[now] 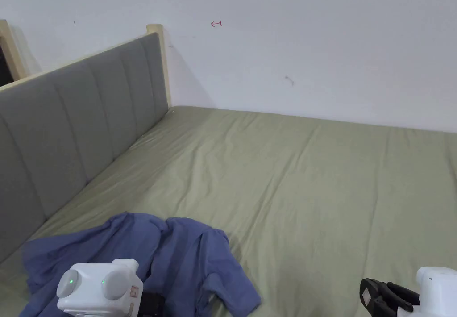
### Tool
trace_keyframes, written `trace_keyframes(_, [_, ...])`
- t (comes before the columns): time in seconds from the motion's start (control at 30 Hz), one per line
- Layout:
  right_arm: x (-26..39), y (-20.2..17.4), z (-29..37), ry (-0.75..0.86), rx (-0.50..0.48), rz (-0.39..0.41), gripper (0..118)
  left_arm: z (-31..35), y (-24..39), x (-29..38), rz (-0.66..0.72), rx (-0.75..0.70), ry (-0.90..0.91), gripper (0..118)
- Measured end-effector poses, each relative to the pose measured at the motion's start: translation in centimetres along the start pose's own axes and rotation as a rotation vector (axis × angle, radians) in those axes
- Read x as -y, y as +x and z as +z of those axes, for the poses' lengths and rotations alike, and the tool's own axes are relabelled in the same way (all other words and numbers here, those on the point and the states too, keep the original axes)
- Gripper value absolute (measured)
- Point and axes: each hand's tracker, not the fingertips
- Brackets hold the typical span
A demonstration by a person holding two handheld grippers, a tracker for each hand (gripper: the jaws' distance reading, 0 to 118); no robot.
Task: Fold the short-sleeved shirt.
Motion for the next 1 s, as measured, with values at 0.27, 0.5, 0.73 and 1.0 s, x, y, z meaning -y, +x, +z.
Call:
trace_keyframes(0.27, [-0.8,0.3,1.8,0.051,-0.020,-0.008,0,9.0,-3.5,1.4,0.051,0.053,0.220,1])
trace_keyframes(0.5, [-2.0,2.3,5.4,0.144,-0.014,-0.056,0,24.6,0.1,-1.5,-0.104,0.032,0.589,1])
trace_keyframes(0.73, [-3.9,5.6,11.5,0.288,0.067,-0.135,0,38.7,12.3,-4.0,-0.301,0.259,0.822,1])
trace_keyframes(1.0, [-4.2,9.2,17.5,0.369,0.174,-0.137,0,38.6,24.6,-5.9,-0.391,0.523,0.685,1])
